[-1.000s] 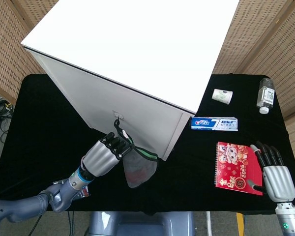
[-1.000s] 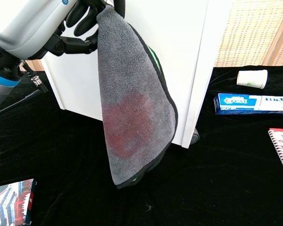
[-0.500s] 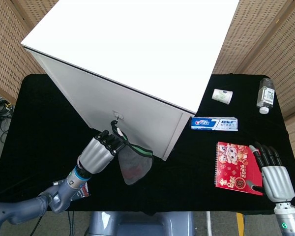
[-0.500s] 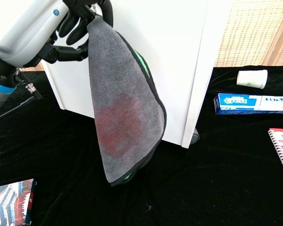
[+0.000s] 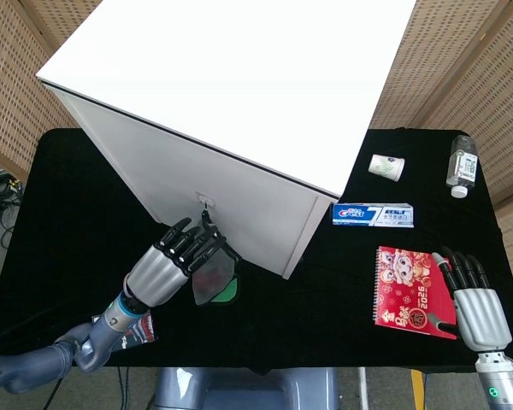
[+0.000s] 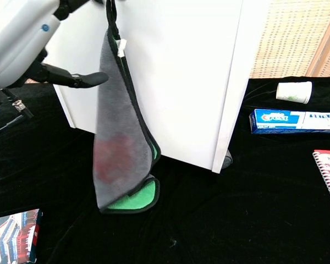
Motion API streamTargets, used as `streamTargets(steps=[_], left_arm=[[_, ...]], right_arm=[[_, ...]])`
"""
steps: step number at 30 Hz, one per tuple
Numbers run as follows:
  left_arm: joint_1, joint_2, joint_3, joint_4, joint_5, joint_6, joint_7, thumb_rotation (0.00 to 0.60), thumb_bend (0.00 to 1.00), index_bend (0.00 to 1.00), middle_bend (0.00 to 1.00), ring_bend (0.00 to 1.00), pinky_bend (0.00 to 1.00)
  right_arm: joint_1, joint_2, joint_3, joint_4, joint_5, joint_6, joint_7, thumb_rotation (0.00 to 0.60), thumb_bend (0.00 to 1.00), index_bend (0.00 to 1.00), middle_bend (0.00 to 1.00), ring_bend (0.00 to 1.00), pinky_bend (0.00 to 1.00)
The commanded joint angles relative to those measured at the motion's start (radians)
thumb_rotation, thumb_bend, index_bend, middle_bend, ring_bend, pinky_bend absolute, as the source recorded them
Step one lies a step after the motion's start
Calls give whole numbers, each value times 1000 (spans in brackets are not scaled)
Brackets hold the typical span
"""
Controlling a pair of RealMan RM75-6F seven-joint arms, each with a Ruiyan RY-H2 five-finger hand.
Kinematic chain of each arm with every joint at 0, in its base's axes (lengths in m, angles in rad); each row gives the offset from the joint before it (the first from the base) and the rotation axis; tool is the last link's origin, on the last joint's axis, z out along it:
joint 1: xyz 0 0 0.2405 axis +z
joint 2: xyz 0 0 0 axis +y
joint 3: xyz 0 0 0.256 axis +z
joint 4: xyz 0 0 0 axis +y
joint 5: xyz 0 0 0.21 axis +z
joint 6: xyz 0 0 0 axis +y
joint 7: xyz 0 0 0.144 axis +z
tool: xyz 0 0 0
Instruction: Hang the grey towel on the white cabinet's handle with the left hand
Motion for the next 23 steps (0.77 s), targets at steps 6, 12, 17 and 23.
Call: streamTargets(steps=[6,12,17,23], left_arm=[[93,41,81,15,69,138,-1,600,13,126,169,187,111],[282,128,156,-89,-23,185,63,600,25,142,163,181,100],[428,269,235,-325,-183,101,127,600,25,35,27,24,12],[502,393,273,-519,-323,2,170,600,24,0,0,0,0]], right_arm=[[-1,5,2,0,3,2,10,600,130,0,0,0,0],[-3,6,6,1,5,8,9,600,129,0,0,0,0],[-3,2,4,-3,1,9,-7,600,130,0,0,0,0],[1,-6,3,0,6,-3,-25,600,130,0,0,0,0]])
